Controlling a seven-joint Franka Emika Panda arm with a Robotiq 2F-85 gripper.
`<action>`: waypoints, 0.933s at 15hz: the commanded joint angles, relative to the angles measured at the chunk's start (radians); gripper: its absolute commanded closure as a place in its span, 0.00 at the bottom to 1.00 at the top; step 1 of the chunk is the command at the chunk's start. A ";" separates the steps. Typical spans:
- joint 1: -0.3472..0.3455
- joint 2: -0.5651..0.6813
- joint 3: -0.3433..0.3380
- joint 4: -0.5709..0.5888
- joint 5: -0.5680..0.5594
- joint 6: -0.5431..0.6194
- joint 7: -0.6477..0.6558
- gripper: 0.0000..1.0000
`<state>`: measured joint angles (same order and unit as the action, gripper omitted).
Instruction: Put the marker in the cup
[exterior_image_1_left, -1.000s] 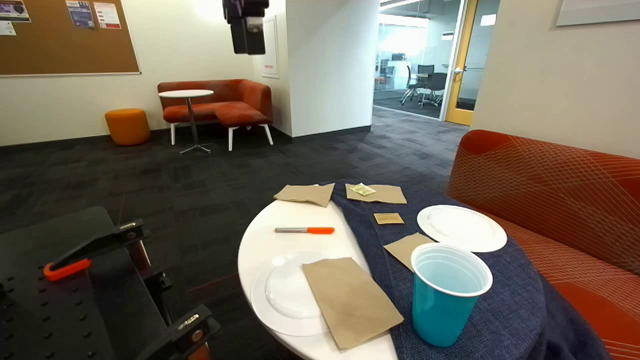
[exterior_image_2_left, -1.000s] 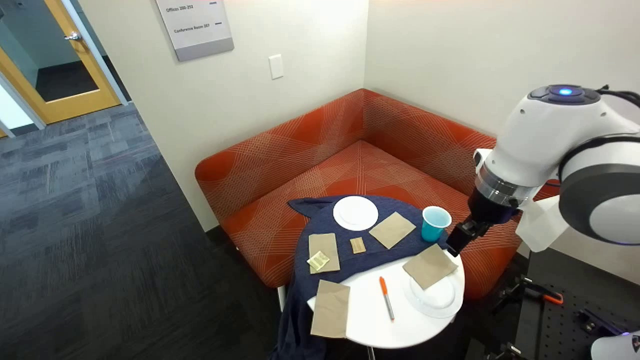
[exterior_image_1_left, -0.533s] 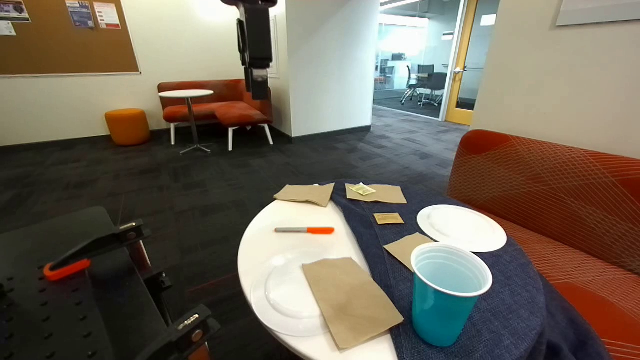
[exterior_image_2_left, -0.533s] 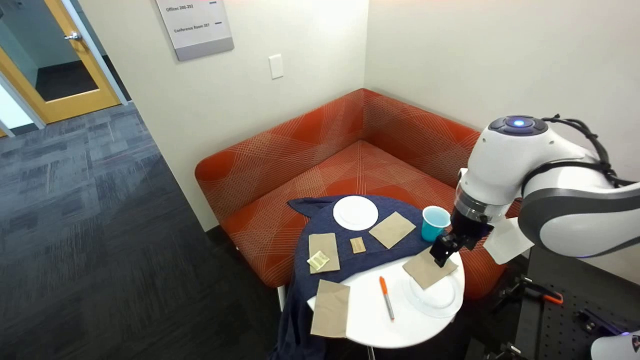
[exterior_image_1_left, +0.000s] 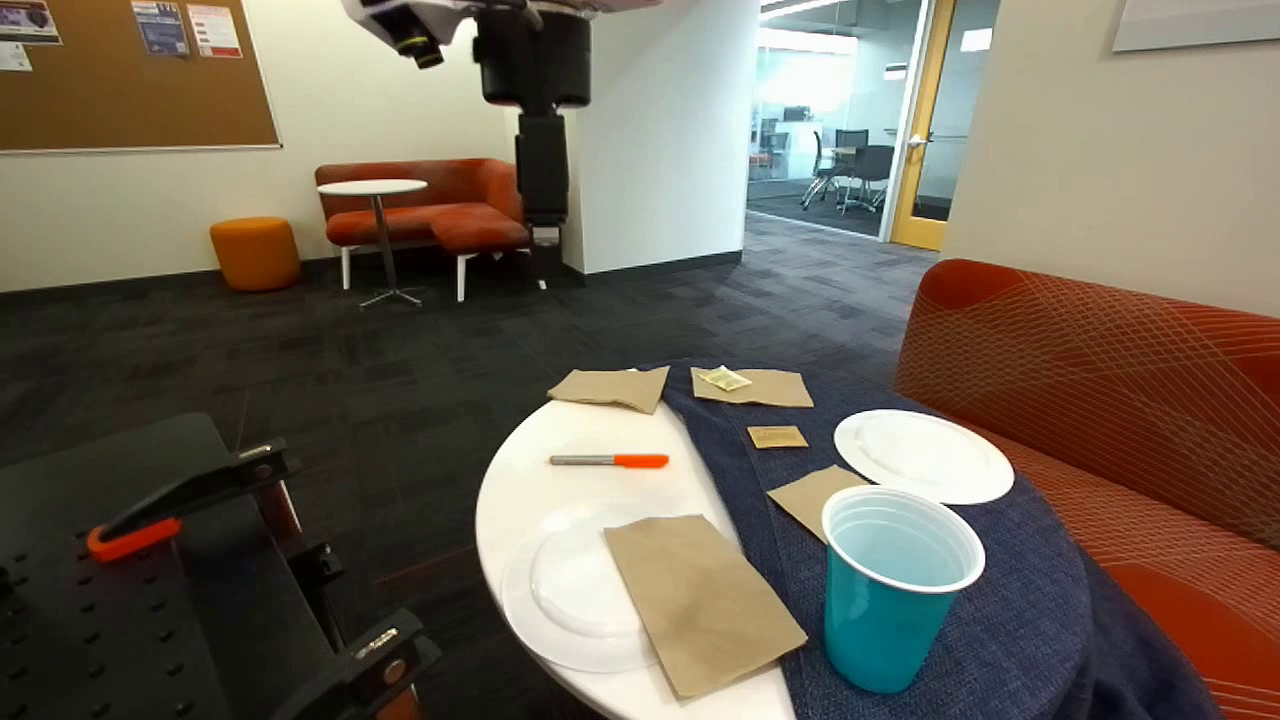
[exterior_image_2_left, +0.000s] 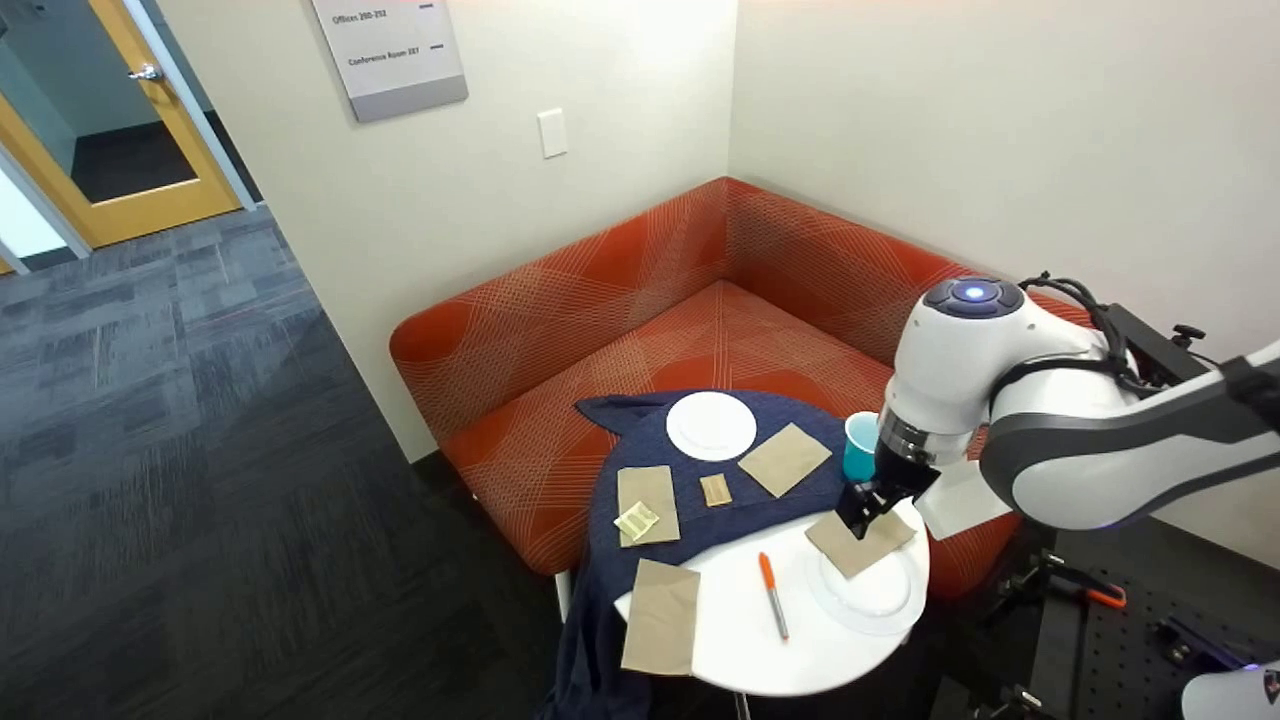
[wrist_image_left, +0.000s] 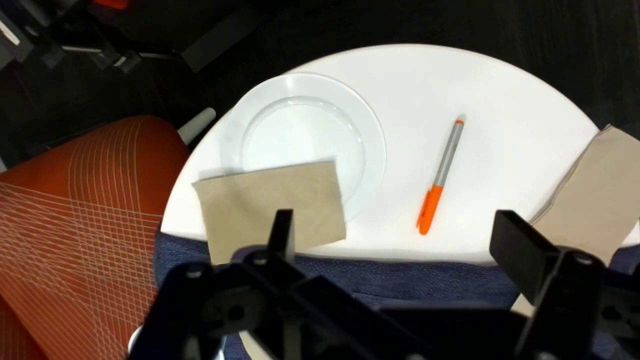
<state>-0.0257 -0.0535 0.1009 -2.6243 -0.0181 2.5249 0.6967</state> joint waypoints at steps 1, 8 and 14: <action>0.007 0.094 -0.028 0.036 -0.075 0.039 0.104 0.00; 0.040 0.162 -0.088 0.038 -0.122 0.030 0.158 0.00; 0.047 0.164 -0.091 0.039 -0.122 0.030 0.157 0.00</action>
<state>-0.0024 0.1110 0.0329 -2.5861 -0.1454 2.5559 0.8583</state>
